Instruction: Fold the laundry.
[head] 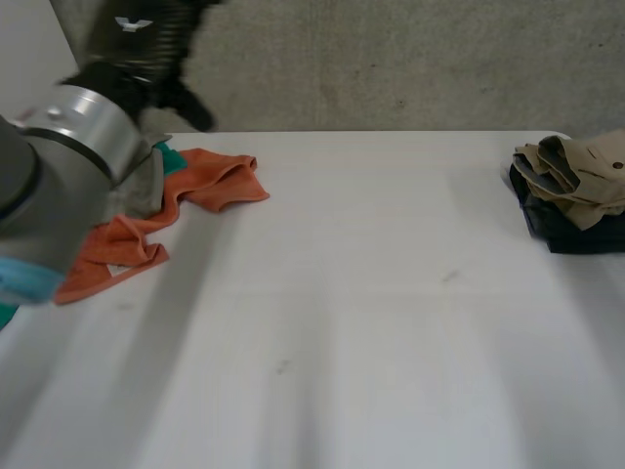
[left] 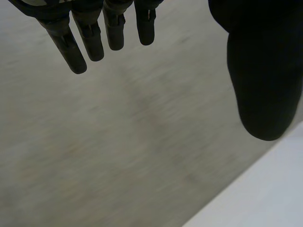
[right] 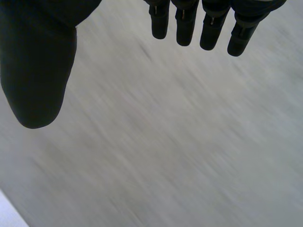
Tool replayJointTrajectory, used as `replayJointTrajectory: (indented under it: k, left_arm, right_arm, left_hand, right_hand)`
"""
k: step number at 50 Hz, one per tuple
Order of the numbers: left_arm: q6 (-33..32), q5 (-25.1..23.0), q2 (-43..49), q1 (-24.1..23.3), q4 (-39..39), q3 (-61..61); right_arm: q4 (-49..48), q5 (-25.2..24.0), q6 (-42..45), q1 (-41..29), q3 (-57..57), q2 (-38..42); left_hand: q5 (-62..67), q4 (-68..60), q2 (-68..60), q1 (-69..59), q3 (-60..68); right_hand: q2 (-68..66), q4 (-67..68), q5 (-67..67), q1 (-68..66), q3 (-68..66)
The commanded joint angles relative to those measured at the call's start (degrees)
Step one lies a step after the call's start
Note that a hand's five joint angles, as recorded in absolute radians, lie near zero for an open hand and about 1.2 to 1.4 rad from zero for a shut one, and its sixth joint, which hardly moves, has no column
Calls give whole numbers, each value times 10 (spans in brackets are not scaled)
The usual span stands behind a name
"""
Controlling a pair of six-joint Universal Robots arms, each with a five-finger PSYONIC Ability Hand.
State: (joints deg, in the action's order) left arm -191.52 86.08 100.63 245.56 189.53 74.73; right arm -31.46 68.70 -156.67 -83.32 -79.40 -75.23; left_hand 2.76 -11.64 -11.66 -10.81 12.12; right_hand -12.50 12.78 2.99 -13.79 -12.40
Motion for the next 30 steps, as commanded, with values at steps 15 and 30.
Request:
replayJointTrajectory:
  k: [15, 30]
  left_arm:
    - [-395, -11, 367, 280, 74, -118]
    - [-386, 47, 390, 261, 152, -158]
  right_arm:
    - [142, -39, 130, -218, -203, 51]
    - [140, -34, 146, -211, -212, 55]
  left_hand:
    - [-15, 4, 4, -4, -9]
    - [672, -684, -683, -692, 679]
  right_hand:
    - [25, -28, -30, 38, 24]
    - [25, -28, -30, 38, 24]
